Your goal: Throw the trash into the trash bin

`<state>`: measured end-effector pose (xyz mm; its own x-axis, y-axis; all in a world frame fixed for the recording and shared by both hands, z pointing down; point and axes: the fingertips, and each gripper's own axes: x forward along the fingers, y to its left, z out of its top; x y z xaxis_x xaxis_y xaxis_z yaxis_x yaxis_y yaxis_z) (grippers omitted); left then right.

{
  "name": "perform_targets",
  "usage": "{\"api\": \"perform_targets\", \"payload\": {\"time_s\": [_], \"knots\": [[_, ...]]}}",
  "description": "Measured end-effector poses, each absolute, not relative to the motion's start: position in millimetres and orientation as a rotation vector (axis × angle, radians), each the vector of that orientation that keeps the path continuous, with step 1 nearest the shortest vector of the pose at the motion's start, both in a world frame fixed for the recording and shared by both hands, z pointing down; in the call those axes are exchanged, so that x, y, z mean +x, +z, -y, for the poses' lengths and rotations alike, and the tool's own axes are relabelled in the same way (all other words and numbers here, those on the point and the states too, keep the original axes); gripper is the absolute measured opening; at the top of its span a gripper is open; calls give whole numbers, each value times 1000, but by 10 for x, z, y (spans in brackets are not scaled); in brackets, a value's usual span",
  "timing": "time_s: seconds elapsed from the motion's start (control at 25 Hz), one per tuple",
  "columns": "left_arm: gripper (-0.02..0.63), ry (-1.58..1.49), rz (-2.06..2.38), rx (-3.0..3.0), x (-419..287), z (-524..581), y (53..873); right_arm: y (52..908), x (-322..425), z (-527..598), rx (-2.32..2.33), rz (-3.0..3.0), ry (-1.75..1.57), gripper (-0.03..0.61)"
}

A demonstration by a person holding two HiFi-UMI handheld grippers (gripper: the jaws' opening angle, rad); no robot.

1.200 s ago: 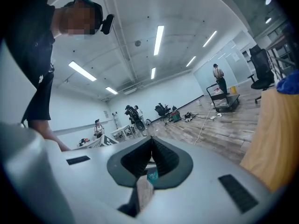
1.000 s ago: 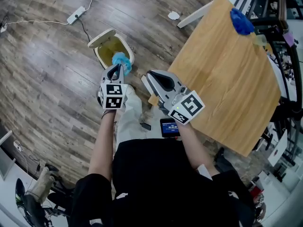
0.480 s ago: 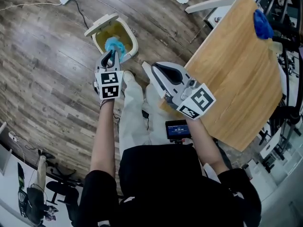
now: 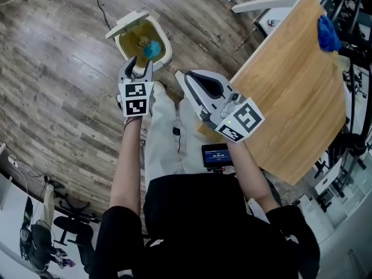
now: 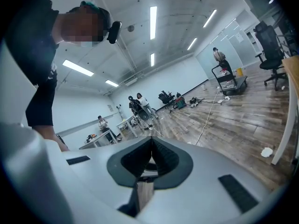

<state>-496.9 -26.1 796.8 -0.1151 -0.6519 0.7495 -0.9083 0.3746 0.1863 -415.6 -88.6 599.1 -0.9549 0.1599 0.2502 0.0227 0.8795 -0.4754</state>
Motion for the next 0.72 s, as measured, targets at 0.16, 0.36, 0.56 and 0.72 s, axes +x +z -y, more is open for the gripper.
{"api": "perform_targets", "payload": {"time_s": [0.16, 0.36, 0.56, 0.72], "knots": [[173, 381, 1869, 1370, -4976, 259, 7846, 5922, -4144, 887, -141, 2781, 678, -2], [149, 367, 1925, 1402, -4956, 231, 7483, 5710, -4137, 867, -162, 2826, 630, -3], [8, 322, 2030, 1506, -4821, 193, 6683, 5278, -4091, 817, -179, 2885, 581, -3], [6, 261, 2133, 1625, -4690, 112, 5816, 4814, -4054, 662, -208, 2952, 417, -2]]}}
